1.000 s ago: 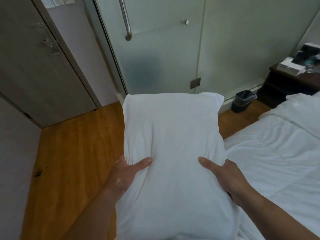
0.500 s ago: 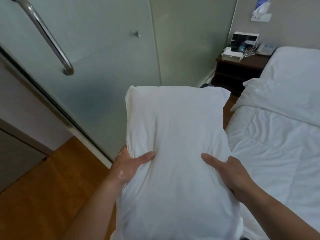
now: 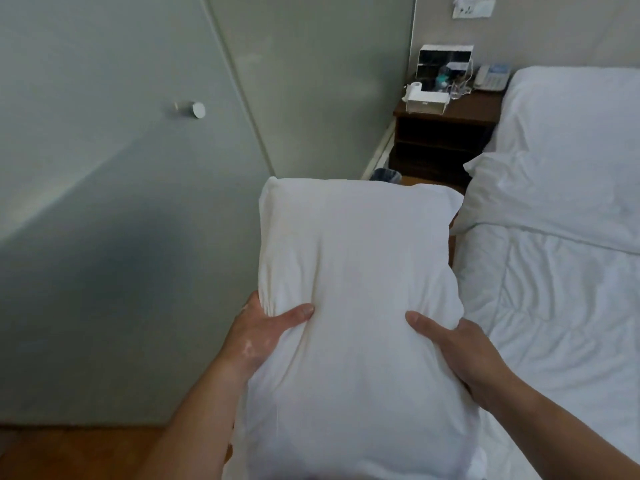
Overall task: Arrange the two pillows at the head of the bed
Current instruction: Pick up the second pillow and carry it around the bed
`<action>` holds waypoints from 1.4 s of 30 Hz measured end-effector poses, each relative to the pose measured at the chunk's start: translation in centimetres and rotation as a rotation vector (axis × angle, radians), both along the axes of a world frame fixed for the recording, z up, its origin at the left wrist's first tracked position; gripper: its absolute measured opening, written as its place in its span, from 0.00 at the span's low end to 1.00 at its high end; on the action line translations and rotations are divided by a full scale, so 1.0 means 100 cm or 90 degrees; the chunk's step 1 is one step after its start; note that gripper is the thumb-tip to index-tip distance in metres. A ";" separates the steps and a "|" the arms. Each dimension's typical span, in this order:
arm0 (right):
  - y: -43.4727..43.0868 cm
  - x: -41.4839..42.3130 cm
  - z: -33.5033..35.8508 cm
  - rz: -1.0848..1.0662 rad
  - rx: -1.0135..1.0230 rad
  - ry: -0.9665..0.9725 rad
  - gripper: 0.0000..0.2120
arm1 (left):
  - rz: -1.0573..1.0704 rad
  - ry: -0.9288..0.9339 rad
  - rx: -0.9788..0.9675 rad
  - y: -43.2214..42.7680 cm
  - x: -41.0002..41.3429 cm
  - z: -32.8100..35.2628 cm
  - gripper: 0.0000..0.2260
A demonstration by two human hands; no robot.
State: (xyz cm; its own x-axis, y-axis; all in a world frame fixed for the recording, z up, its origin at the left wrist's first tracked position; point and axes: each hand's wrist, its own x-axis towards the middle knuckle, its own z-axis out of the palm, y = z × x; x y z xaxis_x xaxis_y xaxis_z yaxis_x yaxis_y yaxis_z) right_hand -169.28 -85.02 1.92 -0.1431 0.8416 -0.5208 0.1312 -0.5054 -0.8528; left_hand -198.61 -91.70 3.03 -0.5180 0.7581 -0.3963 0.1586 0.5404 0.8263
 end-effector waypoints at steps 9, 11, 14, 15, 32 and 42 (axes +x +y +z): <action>0.129 -0.022 -0.008 -0.132 0.007 -0.004 0.14 | -0.140 -0.038 -0.007 0.184 -0.029 -0.009 0.44; 0.162 -0.030 -0.009 -0.164 0.007 -0.003 0.12 | -0.163 -0.050 0.001 0.231 -0.039 -0.014 0.42; 0.211 -0.041 -0.002 -0.207 0.019 -0.019 0.14 | -0.209 -0.059 0.007 0.305 -0.049 -0.012 0.37; 0.226 -0.044 0.002 -0.221 0.022 -0.022 0.15 | -0.222 -0.060 0.008 0.327 -0.051 -0.011 0.38; 0.535 0.011 -0.002 -0.309 0.035 -0.003 0.13 | -0.321 -0.075 0.012 0.676 0.008 -0.012 0.38; 0.688 0.054 0.007 -0.335 0.033 0.004 0.14 | -0.357 -0.064 0.013 0.842 0.053 -0.001 0.46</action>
